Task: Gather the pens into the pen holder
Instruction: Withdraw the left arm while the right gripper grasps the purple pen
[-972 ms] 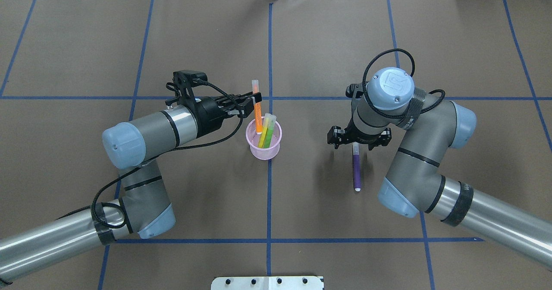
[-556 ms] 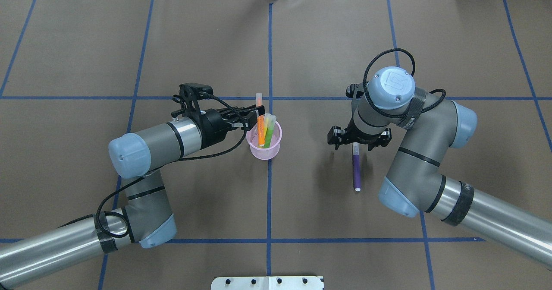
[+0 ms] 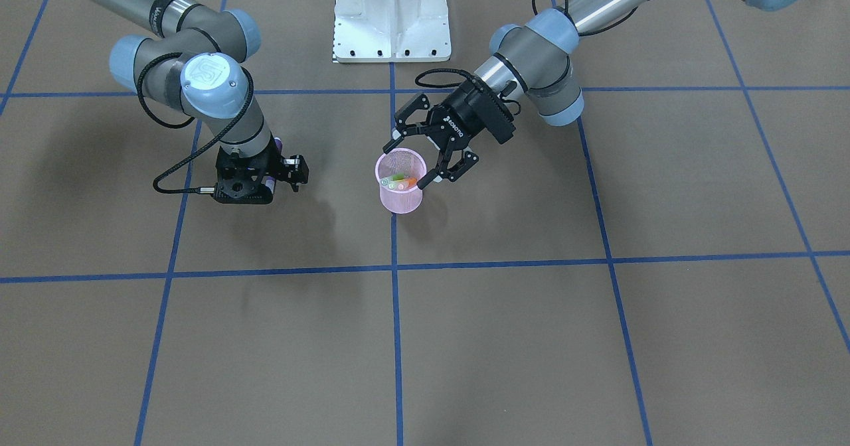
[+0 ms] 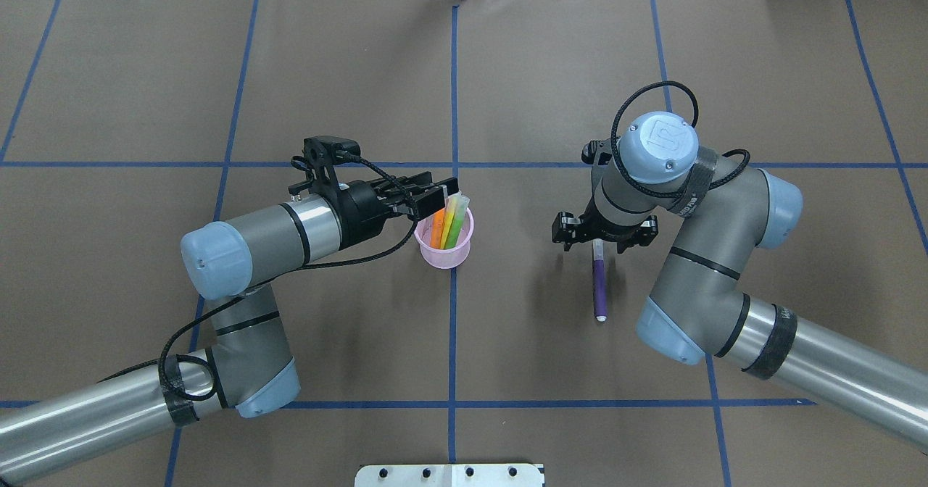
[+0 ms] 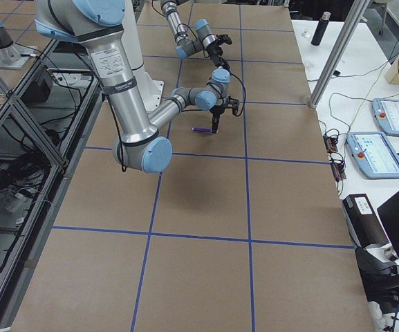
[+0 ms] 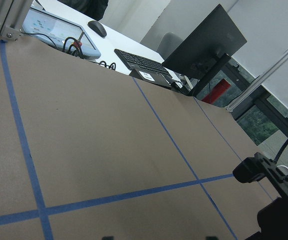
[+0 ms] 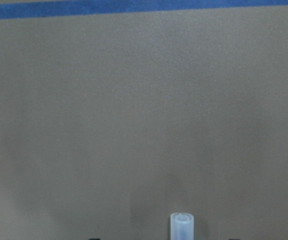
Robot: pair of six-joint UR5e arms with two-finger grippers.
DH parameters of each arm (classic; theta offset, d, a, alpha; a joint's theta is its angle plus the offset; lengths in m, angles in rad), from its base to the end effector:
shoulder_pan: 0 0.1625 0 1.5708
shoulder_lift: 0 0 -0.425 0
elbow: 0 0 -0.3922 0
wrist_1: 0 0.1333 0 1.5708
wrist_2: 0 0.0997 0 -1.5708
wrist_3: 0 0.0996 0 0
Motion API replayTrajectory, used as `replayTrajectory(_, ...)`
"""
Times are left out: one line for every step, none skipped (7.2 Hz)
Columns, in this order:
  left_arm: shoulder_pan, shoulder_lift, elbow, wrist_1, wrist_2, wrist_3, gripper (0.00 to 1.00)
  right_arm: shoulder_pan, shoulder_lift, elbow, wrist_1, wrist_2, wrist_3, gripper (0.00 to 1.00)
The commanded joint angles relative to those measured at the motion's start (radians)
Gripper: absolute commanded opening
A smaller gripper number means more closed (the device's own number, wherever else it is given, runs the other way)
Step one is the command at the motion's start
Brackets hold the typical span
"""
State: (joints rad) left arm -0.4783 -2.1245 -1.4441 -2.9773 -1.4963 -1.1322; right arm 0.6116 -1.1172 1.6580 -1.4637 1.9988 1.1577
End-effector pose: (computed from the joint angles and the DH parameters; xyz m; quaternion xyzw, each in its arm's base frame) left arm 0.5127 -0.4243 0.2395 0.3713 0.7012 -0.0416 0.6073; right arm -0.4848 -0.4523 0.3547 -0.0230 -0.3698 0.0245 0.9285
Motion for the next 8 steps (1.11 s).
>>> replayTrajectory(-0.13,0.001,-0.027,0.044,-0.184,-0.113,1.0,0.001,-0.003,0.003,-0.001,0.0,0.0,0.82)
replayTrajectory(-0.229,0.003,-0.071,0.145,-0.329,-0.132,1.0,0.001,-0.003,0.003,-0.003,0.0,0.0,0.82)
replayTrajectory(-0.305,0.003,-0.09,0.217,-0.422,-0.132,1.0,0.001,-0.004,0.002,-0.004,0.017,0.0,0.78)
replayTrajectory(-0.35,0.006,-0.09,0.224,-0.47,-0.132,1.0,0.001,-0.01,0.003,-0.003,0.041,0.0,0.78)
replayTrajectory(-0.353,0.006,-0.087,0.224,-0.473,-0.132,1.0,0.001,-0.018,0.005,-0.003,0.041,0.0,0.78)
replayTrajectory(-0.353,0.005,-0.087,0.224,-0.473,-0.133,1.0,0.002,-0.023,0.003,-0.003,0.043,0.0,0.78)
replayTrajectory(-0.355,0.006,-0.087,0.224,-0.473,-0.133,1.0,0.002,-0.026,0.005,-0.003,0.048,0.0,0.78)
replayTrajectory(-0.355,0.008,-0.087,0.224,-0.473,-0.133,1.0,0.002,-0.026,0.005,-0.003,0.049,0.0,0.74)
